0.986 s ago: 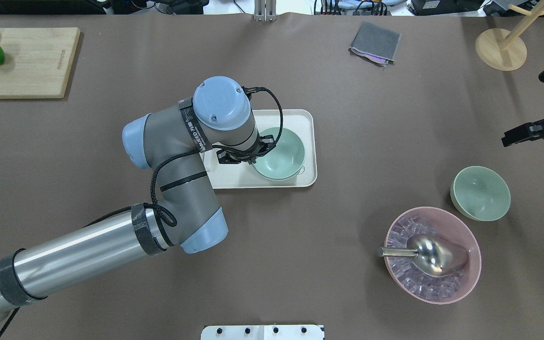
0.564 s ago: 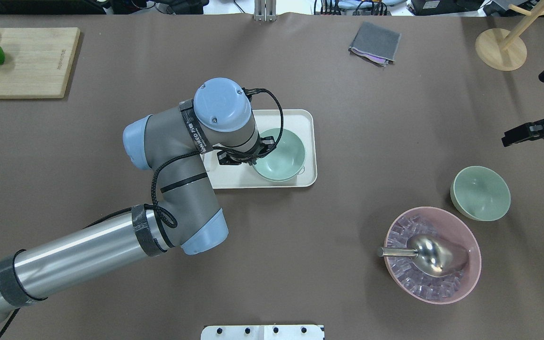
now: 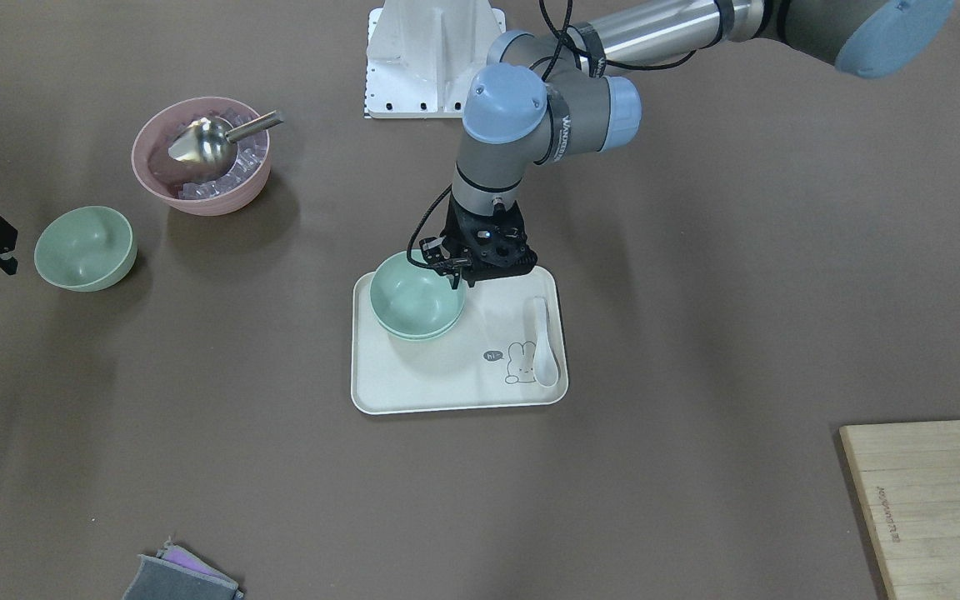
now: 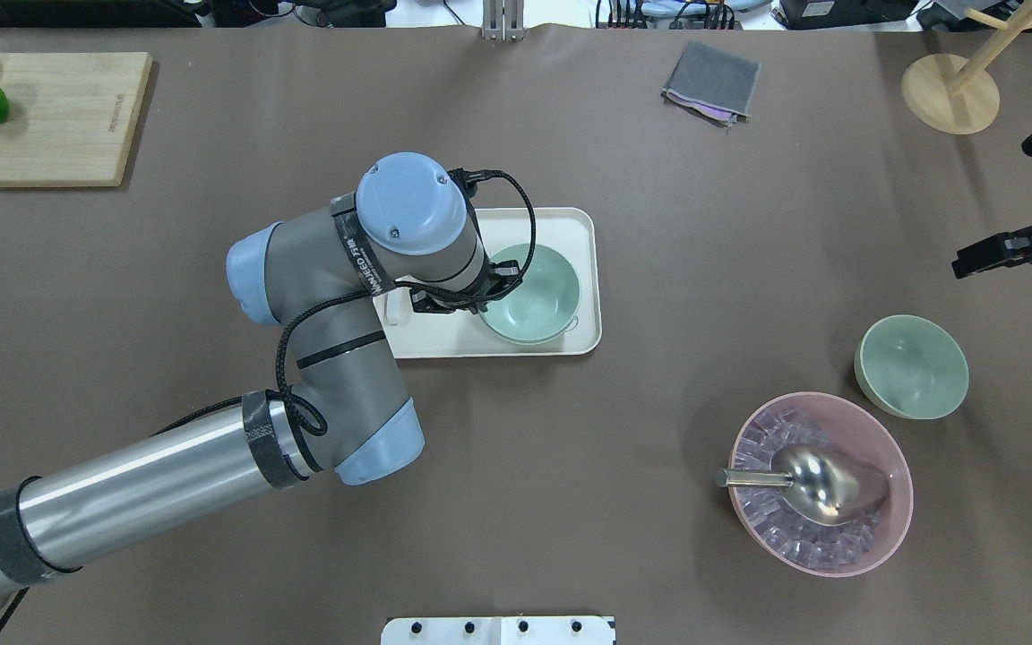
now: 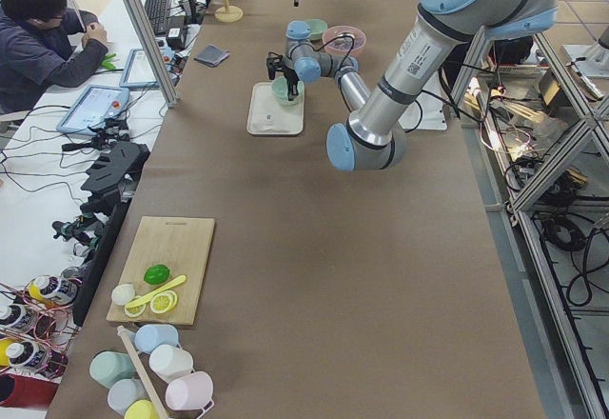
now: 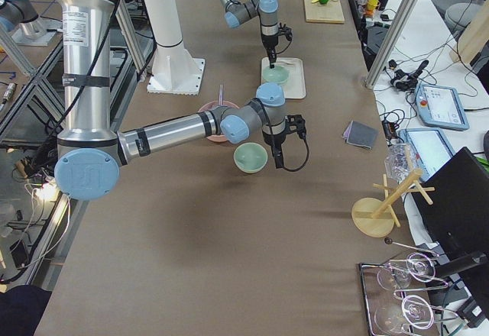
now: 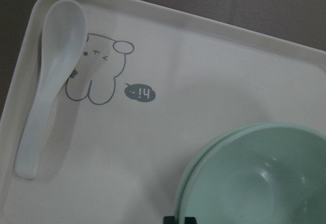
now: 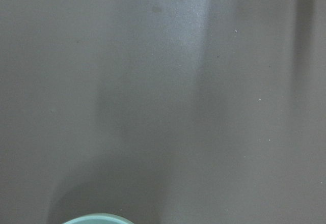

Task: Stack green bowls together

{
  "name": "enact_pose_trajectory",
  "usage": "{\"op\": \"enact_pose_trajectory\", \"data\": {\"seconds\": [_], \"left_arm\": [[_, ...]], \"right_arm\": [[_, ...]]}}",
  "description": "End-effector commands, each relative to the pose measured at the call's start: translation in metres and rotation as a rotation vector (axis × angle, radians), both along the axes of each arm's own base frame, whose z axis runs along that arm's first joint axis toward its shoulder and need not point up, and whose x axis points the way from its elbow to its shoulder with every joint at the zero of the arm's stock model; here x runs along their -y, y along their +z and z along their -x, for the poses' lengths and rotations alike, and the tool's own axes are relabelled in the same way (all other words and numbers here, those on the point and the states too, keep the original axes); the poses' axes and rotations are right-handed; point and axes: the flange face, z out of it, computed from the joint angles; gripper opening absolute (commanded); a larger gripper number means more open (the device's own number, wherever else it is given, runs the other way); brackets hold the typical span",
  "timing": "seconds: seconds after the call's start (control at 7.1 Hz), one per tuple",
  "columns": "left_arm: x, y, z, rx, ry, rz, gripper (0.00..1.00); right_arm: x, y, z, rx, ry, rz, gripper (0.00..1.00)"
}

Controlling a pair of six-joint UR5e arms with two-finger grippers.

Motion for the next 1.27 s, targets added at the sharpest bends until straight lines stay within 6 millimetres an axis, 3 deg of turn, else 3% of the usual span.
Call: {"op": "enact_pose_trajectory", "data": {"seconds": [0.0, 0.14, 0.28, 0.42, 0.56, 0.7, 0.85, 0.99, 1.13], "left_arm": [[0.017, -0.018, 0.051, -0.044, -0.026, -0.034, 0.99], [0.024, -0.002, 0.102, -0.027, 0.043, -0.047, 0.99], [0.022, 0.041, 0.166, 0.034, 0.105, -0.105, 0.99], [0.037, 0.095, 0.236, 0.104, 0.155, -0.189, 0.99], [0.050, 0.161, 0.292, 0.169, 0.200, -0.202, 0.99], [0.035, 0.252, 0.318, 0.245, 0.232, -0.093, 0.99], [0.022, 0.318, 0.346, 0.273, 0.233, 0.030, 0.99], [0.011, 0.337, 0.359, 0.276, 0.225, 0.040, 0.99], [0.011, 0.337, 0.358, 0.275, 0.226, 0.043, 0.99]], "right_arm": [[0.001, 0.005, 0.001, -0.005, -0.005, 0.006, 1.00], [0.002, 0.010, 0.001, -0.008, -0.010, 0.011, 1.00], [-0.001, 0.014, -0.001, -0.007, -0.007, 0.011, 1.00], [-0.004, 0.016, -0.002, 0.003, -0.002, 0.002, 1.00], [0.000, 0.014, 0.006, 0.006, -0.010, -0.001, 1.00], [0.001, 0.023, 0.012, 0.003, -0.023, 0.002, 1.00], [-0.004, 0.030, 0.016, 0.001, -0.032, 0.007, 1.00], [-0.016, 0.041, 0.019, -0.001, -0.049, 0.009, 1.00], [-0.037, 0.059, 0.018, 0.008, -0.064, -0.003, 1.00]]}}
